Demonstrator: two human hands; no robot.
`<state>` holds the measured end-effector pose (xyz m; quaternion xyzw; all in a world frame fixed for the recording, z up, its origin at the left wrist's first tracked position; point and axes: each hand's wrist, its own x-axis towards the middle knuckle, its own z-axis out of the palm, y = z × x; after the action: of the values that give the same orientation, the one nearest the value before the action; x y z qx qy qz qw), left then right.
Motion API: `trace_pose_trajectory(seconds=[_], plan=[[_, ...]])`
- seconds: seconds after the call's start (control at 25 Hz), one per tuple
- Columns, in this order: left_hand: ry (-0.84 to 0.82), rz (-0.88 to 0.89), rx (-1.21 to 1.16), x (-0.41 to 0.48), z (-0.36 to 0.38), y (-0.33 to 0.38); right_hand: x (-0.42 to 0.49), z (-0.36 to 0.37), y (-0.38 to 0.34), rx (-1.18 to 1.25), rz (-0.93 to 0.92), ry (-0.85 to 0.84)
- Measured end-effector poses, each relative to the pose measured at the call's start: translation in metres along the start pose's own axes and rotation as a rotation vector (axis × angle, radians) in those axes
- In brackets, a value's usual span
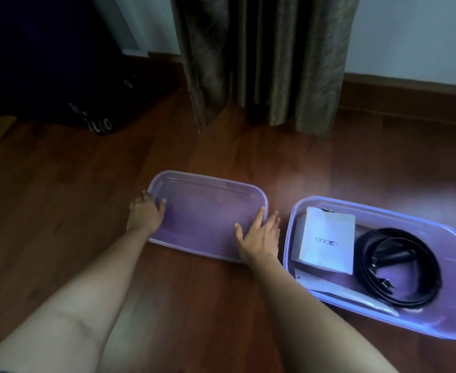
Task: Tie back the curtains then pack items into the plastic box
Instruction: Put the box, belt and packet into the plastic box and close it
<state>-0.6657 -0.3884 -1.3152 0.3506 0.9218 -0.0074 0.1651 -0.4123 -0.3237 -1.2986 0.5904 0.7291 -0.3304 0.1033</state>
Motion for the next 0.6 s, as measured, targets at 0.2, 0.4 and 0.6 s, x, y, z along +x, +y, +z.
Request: trace_pose_trajectory(seconds=[0.2,0.4,0.6], plan=[[-0.052,-0.087,-0.051,0.012,0.002,0.002,0.004,-0.001,-0.001,0.202,0.026,-0.099],[-0.06,-0.256,-0.171,0.019,-0.007,-0.016,0.001,-0.009,-0.013,0.324,-0.007,-0.011],[0.05,-0.31,-0.245,0.007,-0.041,-0.014,-0.003,-0.033,-0.022,0.266,-0.075,0.068]])
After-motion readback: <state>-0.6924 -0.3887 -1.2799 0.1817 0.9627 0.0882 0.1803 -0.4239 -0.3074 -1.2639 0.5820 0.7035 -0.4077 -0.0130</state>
